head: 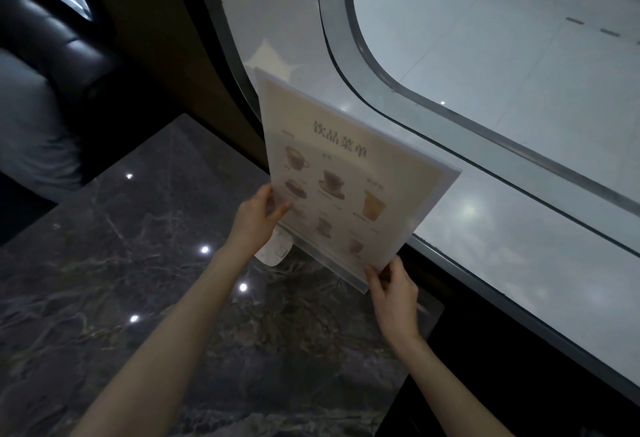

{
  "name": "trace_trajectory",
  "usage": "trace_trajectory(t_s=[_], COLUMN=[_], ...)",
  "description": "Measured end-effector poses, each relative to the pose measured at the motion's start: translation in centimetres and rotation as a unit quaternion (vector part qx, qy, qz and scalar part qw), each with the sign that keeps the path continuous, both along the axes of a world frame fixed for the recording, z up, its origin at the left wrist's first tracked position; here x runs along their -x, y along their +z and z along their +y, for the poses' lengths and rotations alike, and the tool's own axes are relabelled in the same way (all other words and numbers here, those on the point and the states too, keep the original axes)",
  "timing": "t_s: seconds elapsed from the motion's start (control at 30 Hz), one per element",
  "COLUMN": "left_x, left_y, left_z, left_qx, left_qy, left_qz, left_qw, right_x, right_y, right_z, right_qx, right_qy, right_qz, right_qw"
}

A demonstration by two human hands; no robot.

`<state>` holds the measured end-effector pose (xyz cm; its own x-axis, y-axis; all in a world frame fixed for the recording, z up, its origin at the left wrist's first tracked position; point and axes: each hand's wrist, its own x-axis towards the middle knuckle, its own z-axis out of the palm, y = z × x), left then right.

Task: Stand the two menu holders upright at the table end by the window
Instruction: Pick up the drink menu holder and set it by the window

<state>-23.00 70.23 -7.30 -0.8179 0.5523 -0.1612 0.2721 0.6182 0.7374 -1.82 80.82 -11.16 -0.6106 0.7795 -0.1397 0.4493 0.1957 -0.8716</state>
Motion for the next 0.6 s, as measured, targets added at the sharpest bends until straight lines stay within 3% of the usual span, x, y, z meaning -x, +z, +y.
trace_trajectory(t_s=[0.43, 0.6], left_x=[-0.2, -1.2], left_y=[0.3, 0.7], left_z=[0.1, -1.2], left_qx=[0.038, 0.170], left_qy=[-0.009, 0.029], left_qz=[-0.016, 0.093], left_qw=[0.999, 0.981], right_x=[-0.9, -1.7], right_y=[-0.4, -0.6], right_z=[0.5, 0.5], right_qx=[0.017, 0.044], right_qy=[-0.008, -0.013], right_qz=[-0.035, -0.122], right_qw=[0.999, 0.992])
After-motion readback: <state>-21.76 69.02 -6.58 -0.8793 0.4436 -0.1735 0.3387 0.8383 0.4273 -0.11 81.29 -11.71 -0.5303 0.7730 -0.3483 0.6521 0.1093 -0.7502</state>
